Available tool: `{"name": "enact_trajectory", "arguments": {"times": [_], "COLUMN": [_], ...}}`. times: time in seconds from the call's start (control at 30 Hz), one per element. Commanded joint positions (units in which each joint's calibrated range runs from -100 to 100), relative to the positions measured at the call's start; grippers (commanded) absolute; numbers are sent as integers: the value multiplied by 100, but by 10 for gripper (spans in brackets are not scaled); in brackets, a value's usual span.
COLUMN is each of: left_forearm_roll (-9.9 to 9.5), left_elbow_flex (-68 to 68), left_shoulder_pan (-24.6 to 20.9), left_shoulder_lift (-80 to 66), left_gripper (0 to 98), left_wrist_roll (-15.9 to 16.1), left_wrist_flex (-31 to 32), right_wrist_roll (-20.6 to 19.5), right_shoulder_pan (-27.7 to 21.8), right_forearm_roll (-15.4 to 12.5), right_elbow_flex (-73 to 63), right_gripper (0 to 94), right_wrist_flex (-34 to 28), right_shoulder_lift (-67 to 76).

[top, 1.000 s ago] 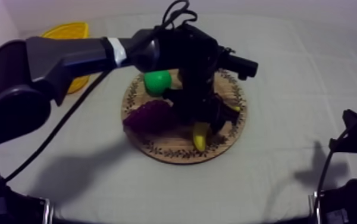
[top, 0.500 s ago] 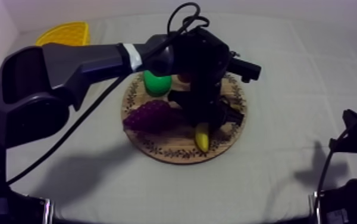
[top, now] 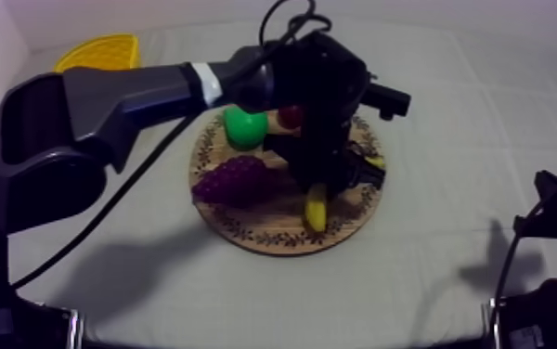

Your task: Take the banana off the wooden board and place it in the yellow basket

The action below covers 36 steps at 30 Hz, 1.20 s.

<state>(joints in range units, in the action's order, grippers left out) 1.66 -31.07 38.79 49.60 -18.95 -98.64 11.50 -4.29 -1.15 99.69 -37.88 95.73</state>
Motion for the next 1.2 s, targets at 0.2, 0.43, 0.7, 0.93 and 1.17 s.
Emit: {"name": "enact_trajectory", "arguments": {"times": [0.2,0.43,0.7,0.93,1.17], "left_forearm_roll": [-434,-752,-967,-1115,-1150], "left_elbow_flex": [170,745,1080,1243,1488], "left_shoulder_pan": [-379,-1227,-2250,-2974,-3492], "left_shoulder_lift": [-1292,-2391,-2840,-2790,-2506], "left_gripper": [273,279,291,291,285], "left_wrist_roll": [33,178,399,497,581], "left_wrist_flex": [-117,-127,-125,-115,185], "right_wrist_roll": [0,0,0,0,0], "right_shoulder_pan": [0,0,0,0,0], "right_forearm_roll": [1,1,1,1,1], "right_elbow_flex": [-3,-3,-3,-3,-3], "right_gripper": [3,3,3,3,3], "right_wrist_flex": [-2,-2,-2,-2,-2], "right_shoulder_lift": [2,2,2,2,2]}}
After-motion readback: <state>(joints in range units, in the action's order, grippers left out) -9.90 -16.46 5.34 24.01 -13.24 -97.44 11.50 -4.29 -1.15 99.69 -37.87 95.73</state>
